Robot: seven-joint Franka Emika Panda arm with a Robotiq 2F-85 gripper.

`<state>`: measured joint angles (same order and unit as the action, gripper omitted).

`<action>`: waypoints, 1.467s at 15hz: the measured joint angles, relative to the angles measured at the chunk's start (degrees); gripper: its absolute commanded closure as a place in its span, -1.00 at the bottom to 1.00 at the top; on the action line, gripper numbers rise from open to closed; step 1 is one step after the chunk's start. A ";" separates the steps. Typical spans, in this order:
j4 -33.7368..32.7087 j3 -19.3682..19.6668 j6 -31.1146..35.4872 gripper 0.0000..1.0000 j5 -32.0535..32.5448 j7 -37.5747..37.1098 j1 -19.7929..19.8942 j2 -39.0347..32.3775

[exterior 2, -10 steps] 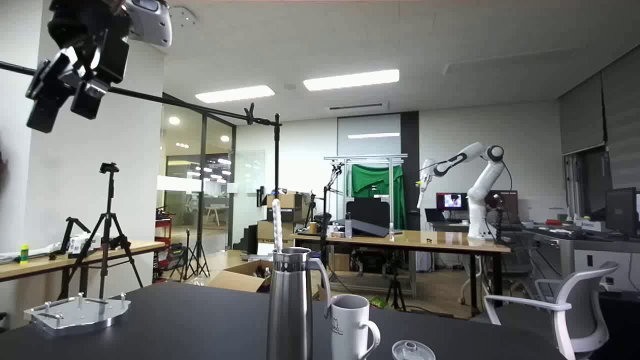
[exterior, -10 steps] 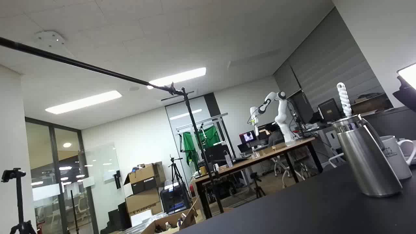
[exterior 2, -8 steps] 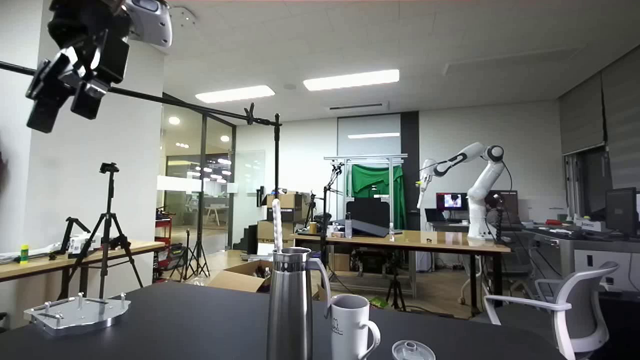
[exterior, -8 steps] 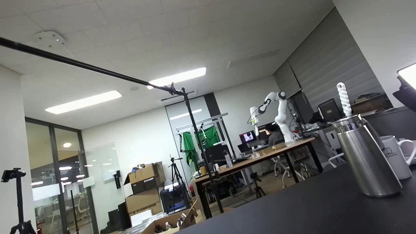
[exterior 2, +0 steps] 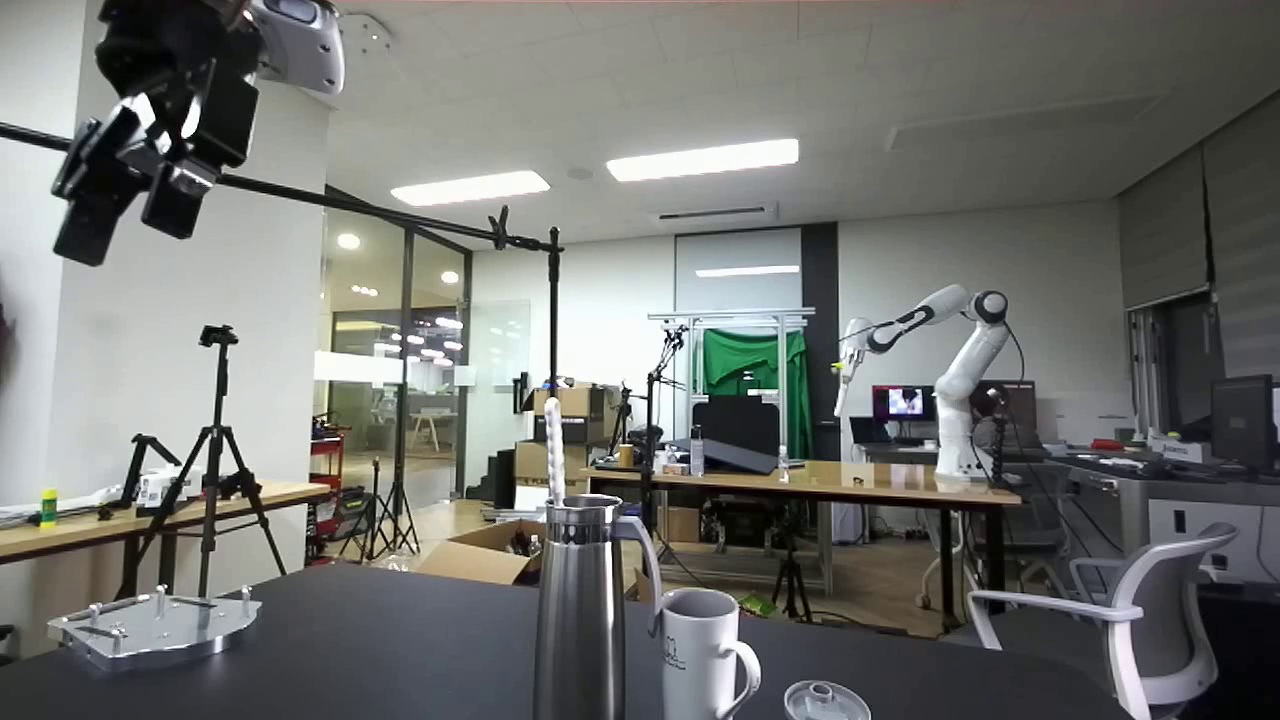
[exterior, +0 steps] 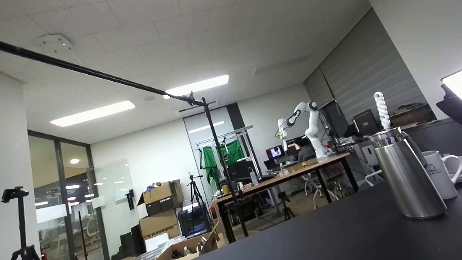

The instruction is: Use the the brush to scrub inside the jar

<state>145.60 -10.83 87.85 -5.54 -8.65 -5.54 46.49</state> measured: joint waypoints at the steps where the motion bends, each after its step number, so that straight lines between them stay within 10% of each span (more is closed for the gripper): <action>1: 0.00 0.00 0.00 -1.00 0.00 0.00 0.00 0.00; 15: -0.02 0.05 4.53 -1.00 3.68 1.06 0.48 -0.07; 22: -3.13 10.00 15.33 -1.00 19.78 25.50 0.73 -3.87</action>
<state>142.46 -0.84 103.18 14.24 16.85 -4.81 42.62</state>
